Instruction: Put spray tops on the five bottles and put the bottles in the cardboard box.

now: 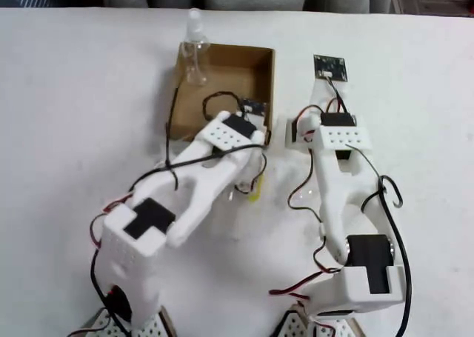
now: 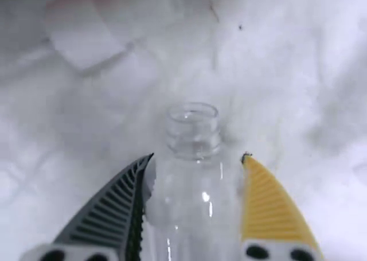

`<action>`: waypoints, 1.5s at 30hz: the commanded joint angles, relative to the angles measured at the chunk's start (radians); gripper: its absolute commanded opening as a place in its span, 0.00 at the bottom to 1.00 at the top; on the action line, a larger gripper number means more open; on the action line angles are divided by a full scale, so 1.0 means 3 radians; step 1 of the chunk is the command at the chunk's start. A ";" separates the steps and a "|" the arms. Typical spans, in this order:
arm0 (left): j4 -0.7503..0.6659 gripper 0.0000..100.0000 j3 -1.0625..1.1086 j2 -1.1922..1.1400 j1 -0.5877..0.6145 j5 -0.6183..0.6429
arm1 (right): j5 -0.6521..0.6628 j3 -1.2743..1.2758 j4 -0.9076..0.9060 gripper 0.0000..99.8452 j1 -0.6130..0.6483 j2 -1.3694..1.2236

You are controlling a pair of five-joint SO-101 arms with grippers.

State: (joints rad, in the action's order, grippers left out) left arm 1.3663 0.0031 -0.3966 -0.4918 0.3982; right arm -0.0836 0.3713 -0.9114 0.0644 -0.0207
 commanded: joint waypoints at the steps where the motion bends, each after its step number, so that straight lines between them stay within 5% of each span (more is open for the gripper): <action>1: 0.0051 0.02 0.0174 0.0739 0.0059 -0.0066 | 0.0041 -0.0153 0.0054 0.10 0.0033 0.0008; 11: -0.0261 0.02 0.1499 0.2524 0.0719 -0.0660 | 0.0041 -0.0143 0.0054 0.10 0.0033 0.0003; 22: -0.0307 0.02 0.2082 0.3572 0.2411 -0.0967 | 0.0041 -0.0153 -0.0100 0.10 0.0090 0.0043; 26: -0.0716 0.02 0.2245 0.3419 0.2887 -0.0951 | 0.0041 -0.0138 -0.0279 0.09 0.0315 0.0192; 36: -0.1299 0.02 0.2245 0.2596 0.3097 -0.0946 | -0.0036 -0.0138 -0.0673 0.09 0.1087 0.0478; 41: -0.1299 0.02 0.2245 0.2596 0.3087 -0.0951 | -0.1207 -0.0128 -0.0463 0.11 0.1266 0.0432; 45: -0.1299 0.02 0.2266 0.2596 0.3087 -0.0956 | -0.1565 -0.0061 -0.0069 0.18 0.1516 0.0309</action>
State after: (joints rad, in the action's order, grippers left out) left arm 1.0012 0.7058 0.3813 0.4273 0.1174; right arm -0.4841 0.3713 -1.0035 0.4664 0.0744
